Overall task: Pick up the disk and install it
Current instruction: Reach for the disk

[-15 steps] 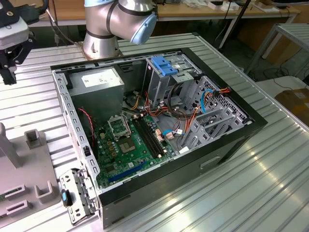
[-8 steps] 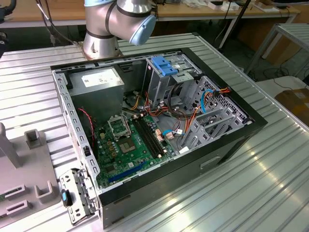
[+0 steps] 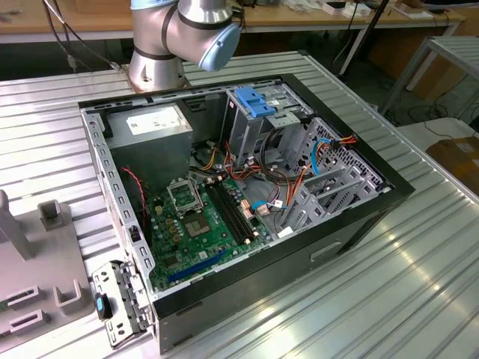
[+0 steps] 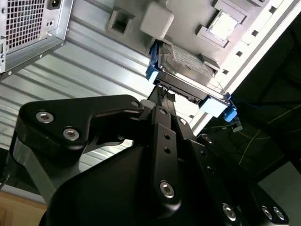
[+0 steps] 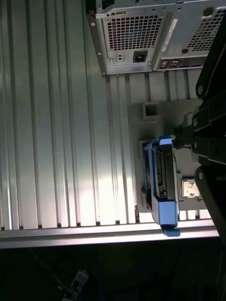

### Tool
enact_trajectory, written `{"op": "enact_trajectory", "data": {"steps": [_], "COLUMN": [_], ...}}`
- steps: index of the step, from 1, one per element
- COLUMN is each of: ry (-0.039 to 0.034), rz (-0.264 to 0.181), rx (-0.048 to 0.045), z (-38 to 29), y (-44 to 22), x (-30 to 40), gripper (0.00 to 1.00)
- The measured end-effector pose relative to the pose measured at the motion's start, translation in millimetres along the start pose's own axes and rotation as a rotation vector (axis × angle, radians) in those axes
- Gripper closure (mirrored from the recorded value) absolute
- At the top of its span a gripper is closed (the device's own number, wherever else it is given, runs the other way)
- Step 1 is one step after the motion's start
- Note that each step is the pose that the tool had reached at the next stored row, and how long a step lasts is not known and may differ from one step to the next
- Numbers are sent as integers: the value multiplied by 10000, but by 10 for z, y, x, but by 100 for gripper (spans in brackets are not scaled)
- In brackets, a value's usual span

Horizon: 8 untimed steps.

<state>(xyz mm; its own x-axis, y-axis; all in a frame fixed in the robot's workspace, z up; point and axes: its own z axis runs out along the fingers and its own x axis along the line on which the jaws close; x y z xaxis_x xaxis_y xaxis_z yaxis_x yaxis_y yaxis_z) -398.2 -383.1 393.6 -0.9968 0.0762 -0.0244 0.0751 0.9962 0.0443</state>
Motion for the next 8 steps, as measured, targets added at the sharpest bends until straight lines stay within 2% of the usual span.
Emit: {"op": "enact_trajectory", "data": {"steps": [2,4,6,7,8], "ry": [-1,0,0,0,-1], "rz": [1,0,0,1,1], "rx": [-1,0,0,0,0], "z": [-3,-6,-10,-12,-13], "y": [-8,-14,-26,-28,-34], "x": [121,200,381,425,500], "gripper": [89,89,89,89,89]}}
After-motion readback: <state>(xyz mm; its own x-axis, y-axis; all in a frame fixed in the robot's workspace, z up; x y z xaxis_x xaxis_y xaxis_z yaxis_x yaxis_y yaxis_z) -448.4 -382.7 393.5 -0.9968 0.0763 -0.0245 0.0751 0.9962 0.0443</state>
